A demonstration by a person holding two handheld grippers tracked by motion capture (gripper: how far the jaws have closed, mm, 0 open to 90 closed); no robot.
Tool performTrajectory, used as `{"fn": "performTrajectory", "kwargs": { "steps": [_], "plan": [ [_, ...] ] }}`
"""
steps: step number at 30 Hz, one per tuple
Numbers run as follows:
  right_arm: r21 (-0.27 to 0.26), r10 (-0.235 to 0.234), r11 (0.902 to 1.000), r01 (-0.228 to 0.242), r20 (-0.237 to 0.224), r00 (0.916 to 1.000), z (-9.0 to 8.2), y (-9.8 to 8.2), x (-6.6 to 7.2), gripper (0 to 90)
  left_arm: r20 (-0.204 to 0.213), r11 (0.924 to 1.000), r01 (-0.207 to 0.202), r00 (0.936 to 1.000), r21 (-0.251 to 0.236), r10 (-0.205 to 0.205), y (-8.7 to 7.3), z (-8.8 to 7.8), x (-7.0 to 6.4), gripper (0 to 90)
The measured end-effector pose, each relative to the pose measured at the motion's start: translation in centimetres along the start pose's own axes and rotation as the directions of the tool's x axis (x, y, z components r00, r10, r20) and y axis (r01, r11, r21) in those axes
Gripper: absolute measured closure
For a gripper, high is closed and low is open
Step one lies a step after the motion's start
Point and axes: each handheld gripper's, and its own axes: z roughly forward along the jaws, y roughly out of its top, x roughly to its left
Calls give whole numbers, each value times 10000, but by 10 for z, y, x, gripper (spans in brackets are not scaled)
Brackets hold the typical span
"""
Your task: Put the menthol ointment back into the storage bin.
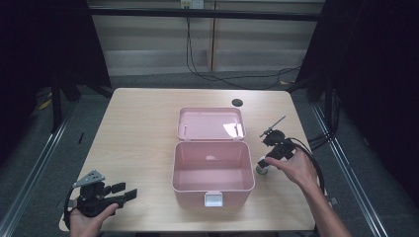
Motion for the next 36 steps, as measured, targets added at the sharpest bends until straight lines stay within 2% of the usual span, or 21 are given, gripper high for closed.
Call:
{"fn": "performTrajectory", "kwargs": {
  "steps": [6, 8, 20, 23, 25, 36],
  "plan": [
    [603, -93, 9981, 92, -1, 10000, 8, 3, 0, 476, 23, 10000, 14, 10000, -15, -14, 0, 0, 0, 399],
    [630, 5, 9980, 0, -93, 10000, 8, 4, -1, 498, 32, 10000, 12, 10000, -3, -12, 0, 0, 0, 399],
    [1114, -402, 9930, 384, 136, 9991, 8, 10, 3, 509, 36, 10000, -32, 10000, 90, 31, 0, 1, 0, 398],
    [1114, -420, 9929, 409, 77, 9991, 6, 10, 3, 509, 29, 9999, -64, 10000, 98, 63, 0, 1, 0, 398],
    [1216, -509, 9914, 481, 201, 9985, 3, 11, 4, 510, 32, 9999, -34, 10000, 109, 34, 0, 1, 0, 398],
    [1149, -1093, 9876, 1065, 175, 9939, -18, 14, 7, 511, 41, 9999, -58, 10000, 102, 58, 0, 1, 0, 394]
  ]
}}
